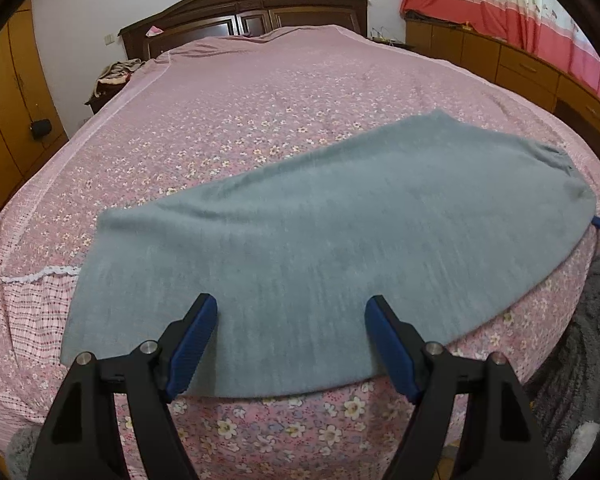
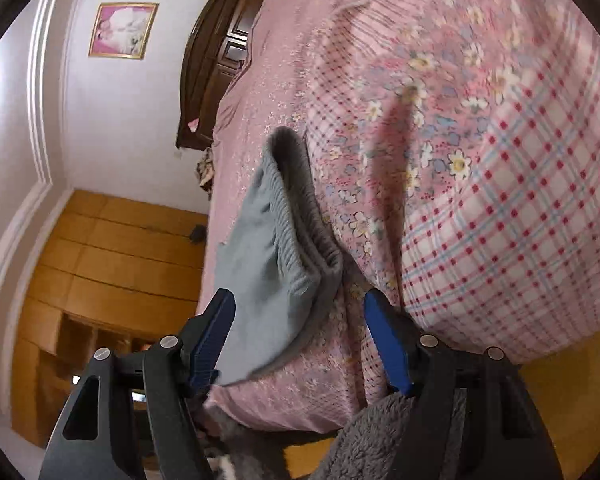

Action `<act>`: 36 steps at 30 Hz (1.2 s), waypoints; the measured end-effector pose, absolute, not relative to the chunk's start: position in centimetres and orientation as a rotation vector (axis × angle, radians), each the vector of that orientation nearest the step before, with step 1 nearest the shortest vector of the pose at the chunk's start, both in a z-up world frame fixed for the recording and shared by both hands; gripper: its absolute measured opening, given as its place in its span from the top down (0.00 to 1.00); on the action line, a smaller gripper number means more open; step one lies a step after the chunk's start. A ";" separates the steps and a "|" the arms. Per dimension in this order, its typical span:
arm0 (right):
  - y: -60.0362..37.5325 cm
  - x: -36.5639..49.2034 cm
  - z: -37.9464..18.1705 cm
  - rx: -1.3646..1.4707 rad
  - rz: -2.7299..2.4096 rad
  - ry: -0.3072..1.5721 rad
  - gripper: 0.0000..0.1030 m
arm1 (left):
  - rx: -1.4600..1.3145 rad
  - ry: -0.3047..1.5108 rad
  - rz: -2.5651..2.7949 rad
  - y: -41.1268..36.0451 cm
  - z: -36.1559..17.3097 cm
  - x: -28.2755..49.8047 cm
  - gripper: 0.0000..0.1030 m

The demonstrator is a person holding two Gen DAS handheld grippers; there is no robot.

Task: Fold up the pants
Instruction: 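Close the right gripper on the sweatpants cuff, then lift the held cuff with the right gripper toward the waistband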

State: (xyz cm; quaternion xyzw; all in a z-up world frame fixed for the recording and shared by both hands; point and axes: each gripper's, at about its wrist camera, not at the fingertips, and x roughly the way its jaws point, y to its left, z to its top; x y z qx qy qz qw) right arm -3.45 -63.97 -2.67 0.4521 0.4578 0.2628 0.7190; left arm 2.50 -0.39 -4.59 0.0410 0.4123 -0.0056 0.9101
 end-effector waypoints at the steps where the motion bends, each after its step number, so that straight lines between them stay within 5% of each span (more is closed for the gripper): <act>1: -63.8 -3.3 -2.5 0.973 0.586 1.012 0.33 | 0.082 0.851 -0.009 -0.3 -4.7 2.5 0.22; 12: -61.8 -1.7 -2.6 0.920 0.623 1.019 0.34 | 0.025 0.876 -0.034 0.9 -4.7 2.5 0.22; 14: -62.1 -2.3 -2.6 0.925 0.614 1.019 0.42 | 0.024 0.876 -0.033 0.8 -4.6 2.5 0.22; 16: -62.8 -2.9 -2.8 0.919 0.583 1.025 0.67 | 0.025 0.875 -0.035 0.8 -4.6 2.2 0.22; 19: -63.5 -3.4 -3.1 0.960 0.599 1.012 0.76 | 0.022 0.877 -0.038 1.0 -4.7 2.0 0.22; 36: -61.1 -4.3 1.9 0.785 0.480 0.982 0.81 | 0.041 0.885 -0.042 1.1 -4.6 1.0 0.22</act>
